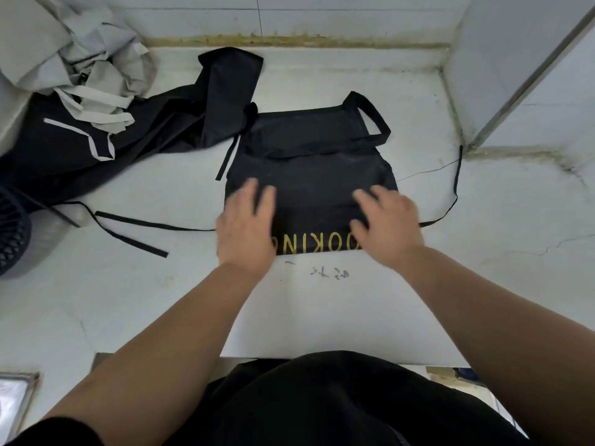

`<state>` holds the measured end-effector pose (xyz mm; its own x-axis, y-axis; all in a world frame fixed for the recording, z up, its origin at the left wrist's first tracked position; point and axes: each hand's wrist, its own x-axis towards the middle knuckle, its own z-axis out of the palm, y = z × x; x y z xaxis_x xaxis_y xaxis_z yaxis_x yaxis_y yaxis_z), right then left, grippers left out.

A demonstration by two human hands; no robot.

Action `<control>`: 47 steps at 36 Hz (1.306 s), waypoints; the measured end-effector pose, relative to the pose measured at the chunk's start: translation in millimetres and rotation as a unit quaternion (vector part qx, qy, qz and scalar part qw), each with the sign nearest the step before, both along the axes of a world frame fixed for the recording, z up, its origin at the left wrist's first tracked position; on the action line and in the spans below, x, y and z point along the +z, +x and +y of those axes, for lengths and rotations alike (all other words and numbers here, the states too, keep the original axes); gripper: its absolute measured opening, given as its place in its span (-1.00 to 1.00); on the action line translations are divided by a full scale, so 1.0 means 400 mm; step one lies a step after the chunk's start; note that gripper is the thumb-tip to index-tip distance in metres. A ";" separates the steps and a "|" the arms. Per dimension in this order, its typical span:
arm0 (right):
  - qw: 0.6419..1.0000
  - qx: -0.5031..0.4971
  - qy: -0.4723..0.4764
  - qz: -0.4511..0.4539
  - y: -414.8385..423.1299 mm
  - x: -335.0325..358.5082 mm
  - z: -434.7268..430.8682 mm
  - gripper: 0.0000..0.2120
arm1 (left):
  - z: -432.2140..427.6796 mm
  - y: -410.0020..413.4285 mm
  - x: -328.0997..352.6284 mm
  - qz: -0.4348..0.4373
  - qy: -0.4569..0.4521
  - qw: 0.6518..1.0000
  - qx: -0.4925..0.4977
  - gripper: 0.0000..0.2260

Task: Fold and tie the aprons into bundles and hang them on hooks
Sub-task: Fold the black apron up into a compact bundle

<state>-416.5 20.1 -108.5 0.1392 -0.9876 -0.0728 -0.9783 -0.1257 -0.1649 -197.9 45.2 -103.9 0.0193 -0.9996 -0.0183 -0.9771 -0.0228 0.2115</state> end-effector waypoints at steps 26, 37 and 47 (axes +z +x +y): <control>0.980 0.075 0.168 0.070 -0.029 0.064 0.052 -0.20 | 0.039 0.019 0.002 0.033 0.155 0.982 -0.101 -0.42; 0.932 0.098 0.344 0.062 -0.082 0.162 0.069 -0.86 | 0.062 -0.019 0.121 0.084 0.328 0.939 -0.064 -0.84; 0.972 0.039 0.177 0.147 -0.105 0.105 0.068 -0.61 | 0.057 -0.013 0.082 -0.166 0.212 0.959 -0.087 -0.56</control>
